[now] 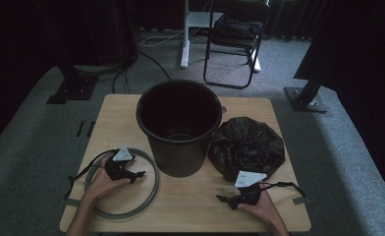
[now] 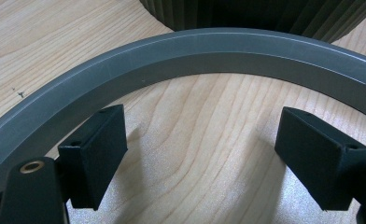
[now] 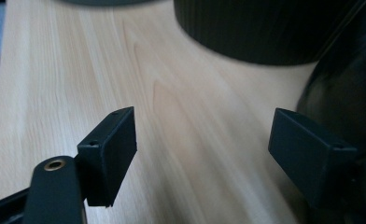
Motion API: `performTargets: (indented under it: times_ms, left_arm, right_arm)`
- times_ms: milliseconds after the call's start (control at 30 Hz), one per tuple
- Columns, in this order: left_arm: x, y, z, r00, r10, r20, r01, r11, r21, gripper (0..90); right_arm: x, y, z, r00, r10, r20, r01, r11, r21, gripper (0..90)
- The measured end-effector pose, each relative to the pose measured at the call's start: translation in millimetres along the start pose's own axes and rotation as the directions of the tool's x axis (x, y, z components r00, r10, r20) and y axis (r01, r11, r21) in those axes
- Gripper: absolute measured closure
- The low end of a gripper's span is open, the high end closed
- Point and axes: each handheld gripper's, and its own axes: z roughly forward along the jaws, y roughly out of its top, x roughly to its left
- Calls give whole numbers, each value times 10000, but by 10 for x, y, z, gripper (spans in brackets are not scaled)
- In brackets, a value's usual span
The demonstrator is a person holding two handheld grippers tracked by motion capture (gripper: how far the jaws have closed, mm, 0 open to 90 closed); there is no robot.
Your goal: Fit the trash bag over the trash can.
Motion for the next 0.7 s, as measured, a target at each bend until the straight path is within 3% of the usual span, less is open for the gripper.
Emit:
performTargets:
  times_ms: [267,433,500,700]
  left_arm:
    - [-2,2,1,10000,-18,-11,18,10000,3,171]
    - [-5,2,3,10000,-46,-39,46,10000,-1,172]
    - [-7,2,3,10000,-56,-49,56,10000,-2,172]
    - [-8,2,2,10000,-71,-60,71,10000,-2,172]
  right_arm:
    - [-56,111,-243,9978,242,615,-188,9961,-859,189]
    - [-37,210,-320,9944,15,1060,76,9963,-857,126]
    - [-58,245,-337,9945,155,1036,-44,9942,-1073,125]
    - [-157,299,-428,9870,321,1575,-141,9934,-1140,123]
